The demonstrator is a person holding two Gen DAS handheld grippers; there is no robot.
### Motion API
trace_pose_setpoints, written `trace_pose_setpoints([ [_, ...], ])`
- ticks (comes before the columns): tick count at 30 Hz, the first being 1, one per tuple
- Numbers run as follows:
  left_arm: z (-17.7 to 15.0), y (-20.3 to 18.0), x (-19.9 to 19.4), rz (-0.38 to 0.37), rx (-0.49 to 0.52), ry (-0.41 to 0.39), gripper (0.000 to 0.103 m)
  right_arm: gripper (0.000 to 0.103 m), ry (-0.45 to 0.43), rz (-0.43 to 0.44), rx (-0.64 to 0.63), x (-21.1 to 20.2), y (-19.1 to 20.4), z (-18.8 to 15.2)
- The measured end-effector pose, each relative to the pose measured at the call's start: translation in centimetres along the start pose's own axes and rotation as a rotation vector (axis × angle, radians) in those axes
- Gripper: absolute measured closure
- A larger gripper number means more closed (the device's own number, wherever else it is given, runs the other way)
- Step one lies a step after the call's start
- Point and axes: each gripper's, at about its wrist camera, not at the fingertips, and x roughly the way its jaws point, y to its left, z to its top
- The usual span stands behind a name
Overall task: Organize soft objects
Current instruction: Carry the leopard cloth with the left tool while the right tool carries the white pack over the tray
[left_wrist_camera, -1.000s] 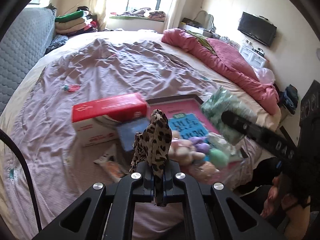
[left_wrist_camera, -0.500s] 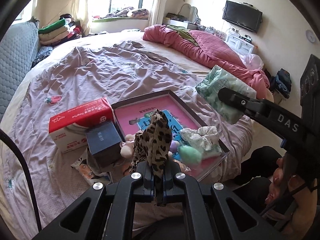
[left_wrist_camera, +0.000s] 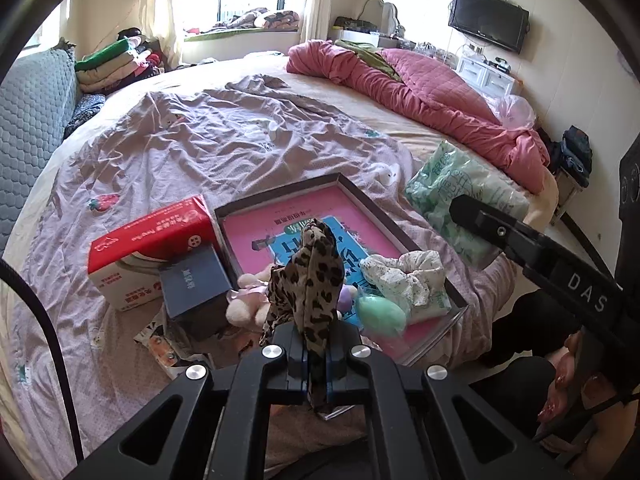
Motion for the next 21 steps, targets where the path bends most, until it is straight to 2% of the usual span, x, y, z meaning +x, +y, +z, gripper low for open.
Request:
trace_pose_setpoints([
  [11, -0.9, -1.2, 4.4, -0.017, 0.018, 0.082, 0.098, 0.081, 0.024, -0.028, 0.057, 1.5, -3.7, -1.1],
  [21, -1.1, -2.5, 7.1, -0.021, 0.053, 0.129, 0.098, 0.081, 0.058, -0.014, 0.055, 3.0, -4.7, -1.9],
])
